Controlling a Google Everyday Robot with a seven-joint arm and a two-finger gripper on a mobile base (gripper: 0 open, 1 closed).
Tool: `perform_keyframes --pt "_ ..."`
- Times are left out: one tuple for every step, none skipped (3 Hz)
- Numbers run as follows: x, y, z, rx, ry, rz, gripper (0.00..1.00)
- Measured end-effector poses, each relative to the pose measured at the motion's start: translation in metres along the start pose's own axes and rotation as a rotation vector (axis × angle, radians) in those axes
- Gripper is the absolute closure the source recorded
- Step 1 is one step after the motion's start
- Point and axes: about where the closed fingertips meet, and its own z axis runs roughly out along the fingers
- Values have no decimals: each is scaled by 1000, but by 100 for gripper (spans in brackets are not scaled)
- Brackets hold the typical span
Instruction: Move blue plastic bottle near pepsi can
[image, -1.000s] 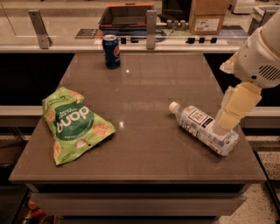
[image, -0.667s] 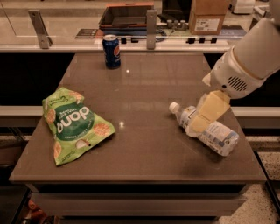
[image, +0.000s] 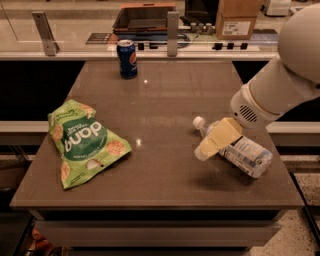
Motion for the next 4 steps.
perform_keyframes --pt "29 -15 -5 84 54 131 0" --pt "44 -26 -7 141 94 161 18" --pt "36 -21 16 117 141 98 41" --pt "21 -12 45 71 185 17 64"
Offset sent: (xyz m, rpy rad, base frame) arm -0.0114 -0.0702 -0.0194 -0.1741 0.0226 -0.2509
